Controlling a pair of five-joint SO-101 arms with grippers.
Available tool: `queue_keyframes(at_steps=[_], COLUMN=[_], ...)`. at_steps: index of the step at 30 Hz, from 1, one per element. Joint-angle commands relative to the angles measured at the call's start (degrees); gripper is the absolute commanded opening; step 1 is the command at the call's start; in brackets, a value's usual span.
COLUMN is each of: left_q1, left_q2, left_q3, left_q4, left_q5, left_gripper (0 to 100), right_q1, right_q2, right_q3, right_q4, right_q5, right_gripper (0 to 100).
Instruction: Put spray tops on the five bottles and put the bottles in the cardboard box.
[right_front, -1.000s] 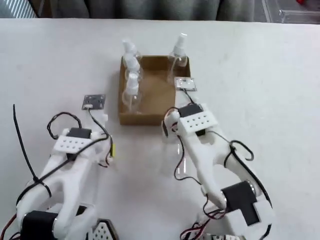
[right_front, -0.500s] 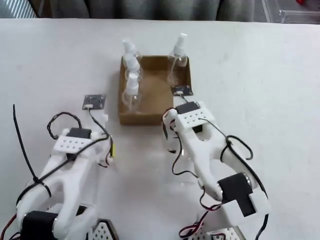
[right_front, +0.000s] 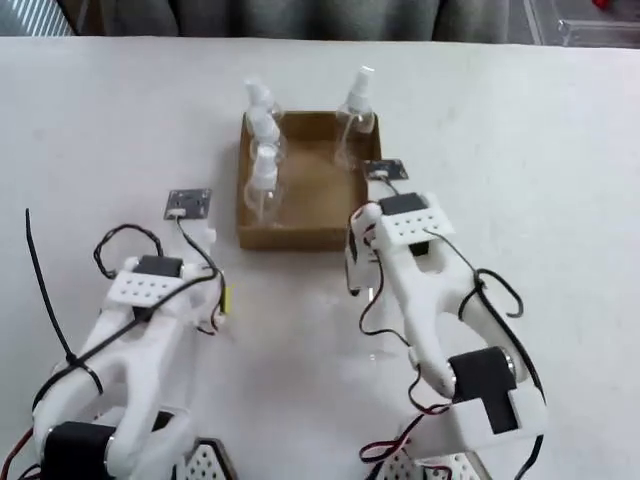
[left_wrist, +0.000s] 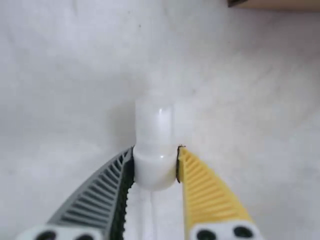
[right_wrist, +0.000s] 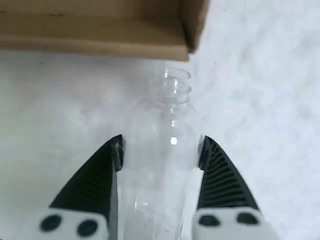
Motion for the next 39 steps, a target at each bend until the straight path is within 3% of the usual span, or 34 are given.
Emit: queue_keyframes(at_steps=[1,15,26,39], left_q1=[-0.4,-0.4,-0.4,-0.4], left_q2=[0.04,0.04,0.04,0.04], left_q3=[-2.55,-2.55,-2.55,-2.46], left_q4=[-0.79,-0.79,-0.62,-0.53], left_q5=[-0.53,-0.53,-0.62,-0.62], left_gripper=[2,2,2,2], right_q1=[1.98,1.71,2.15,2.33], right_q2=[-7.52,-33.45,-48.48,-58.59], right_q3=[-3.6,2.46,16.62,27.08], right_q4=[4.44,7.16,-9.8,-38.99], right_q5=[2.64,2.73,2.81,2.9], right_gripper=[1.6,1.8,1.8,1.6])
